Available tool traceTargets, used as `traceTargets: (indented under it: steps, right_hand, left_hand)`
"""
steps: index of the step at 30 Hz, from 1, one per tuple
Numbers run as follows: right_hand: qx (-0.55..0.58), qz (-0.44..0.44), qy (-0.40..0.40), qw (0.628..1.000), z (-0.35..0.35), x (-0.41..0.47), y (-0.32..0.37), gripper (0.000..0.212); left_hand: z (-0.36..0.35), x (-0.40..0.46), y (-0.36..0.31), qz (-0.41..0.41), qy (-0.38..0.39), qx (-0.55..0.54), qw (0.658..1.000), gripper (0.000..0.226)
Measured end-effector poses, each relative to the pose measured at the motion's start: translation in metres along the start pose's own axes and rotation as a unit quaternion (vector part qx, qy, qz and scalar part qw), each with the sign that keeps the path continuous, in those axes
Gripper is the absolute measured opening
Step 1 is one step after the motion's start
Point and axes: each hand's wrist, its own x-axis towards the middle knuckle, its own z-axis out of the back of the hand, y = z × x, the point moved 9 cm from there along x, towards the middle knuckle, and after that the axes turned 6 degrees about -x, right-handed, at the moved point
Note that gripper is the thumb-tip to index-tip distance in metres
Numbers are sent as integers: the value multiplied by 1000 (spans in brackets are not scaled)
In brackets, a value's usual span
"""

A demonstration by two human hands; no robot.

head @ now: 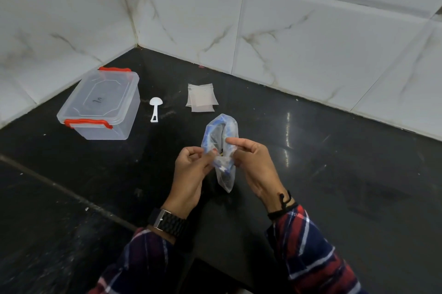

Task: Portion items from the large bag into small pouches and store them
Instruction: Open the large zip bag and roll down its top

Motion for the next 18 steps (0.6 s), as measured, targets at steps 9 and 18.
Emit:
traceTargets:
  steps: [9, 18]
  right_hand:
    - [-150, 53, -31, 987, 0, 0, -1, 47]
    - [151, -37, -23, 988, 0, -6, -5, 40]
  left_hand:
    - [-6, -2, -1, -17, 25, 161, 986, 44]
    - [-4, 4, 16, 113, 2, -166, 980, 49]
